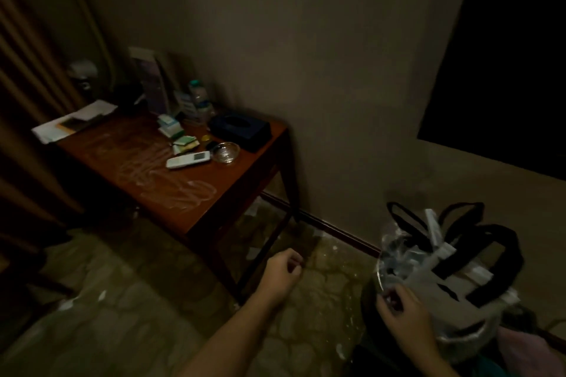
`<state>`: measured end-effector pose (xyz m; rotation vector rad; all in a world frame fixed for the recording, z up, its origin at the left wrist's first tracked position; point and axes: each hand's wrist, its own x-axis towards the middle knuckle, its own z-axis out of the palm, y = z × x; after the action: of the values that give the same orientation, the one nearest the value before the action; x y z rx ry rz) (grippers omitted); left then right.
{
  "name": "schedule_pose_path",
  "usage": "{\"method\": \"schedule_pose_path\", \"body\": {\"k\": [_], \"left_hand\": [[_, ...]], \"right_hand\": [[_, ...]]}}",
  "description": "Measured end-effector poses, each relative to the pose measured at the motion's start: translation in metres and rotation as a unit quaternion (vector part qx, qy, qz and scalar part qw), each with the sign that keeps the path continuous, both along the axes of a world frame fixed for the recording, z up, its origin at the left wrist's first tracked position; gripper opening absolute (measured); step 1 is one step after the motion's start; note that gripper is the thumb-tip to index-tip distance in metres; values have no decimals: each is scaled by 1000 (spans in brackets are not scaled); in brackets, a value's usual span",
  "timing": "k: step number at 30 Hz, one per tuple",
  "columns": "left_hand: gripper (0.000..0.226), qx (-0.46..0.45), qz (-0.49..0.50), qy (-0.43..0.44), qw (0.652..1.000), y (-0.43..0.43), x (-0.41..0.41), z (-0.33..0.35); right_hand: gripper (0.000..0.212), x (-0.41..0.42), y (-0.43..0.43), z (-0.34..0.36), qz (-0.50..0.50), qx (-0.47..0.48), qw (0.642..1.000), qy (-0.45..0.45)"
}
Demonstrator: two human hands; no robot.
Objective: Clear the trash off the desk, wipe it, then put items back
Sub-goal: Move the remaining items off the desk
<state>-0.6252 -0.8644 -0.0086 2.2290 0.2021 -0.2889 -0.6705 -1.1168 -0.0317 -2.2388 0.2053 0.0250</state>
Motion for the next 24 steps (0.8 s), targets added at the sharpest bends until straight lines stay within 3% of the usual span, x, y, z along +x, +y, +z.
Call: {"method": "schedule_pose_path", "body": {"k": [10, 17, 21, 24], "left_hand": [[15, -5, 111, -39, 993, 232, -45, -7], [17, 50, 189, -71, 978, 405, -55, 2], [14, 53, 213, -61, 974, 473, -45, 0], [13, 56, 221, -70, 971, 515, -22, 2]], "right_hand": [[24, 40, 229, 2, 122, 26, 992, 11], [35, 53, 388, 6, 159, 42, 986, -2], [46, 77, 457, 14, 156, 53, 985, -54], [40, 113, 504, 17, 171, 79, 980, -60]]}}
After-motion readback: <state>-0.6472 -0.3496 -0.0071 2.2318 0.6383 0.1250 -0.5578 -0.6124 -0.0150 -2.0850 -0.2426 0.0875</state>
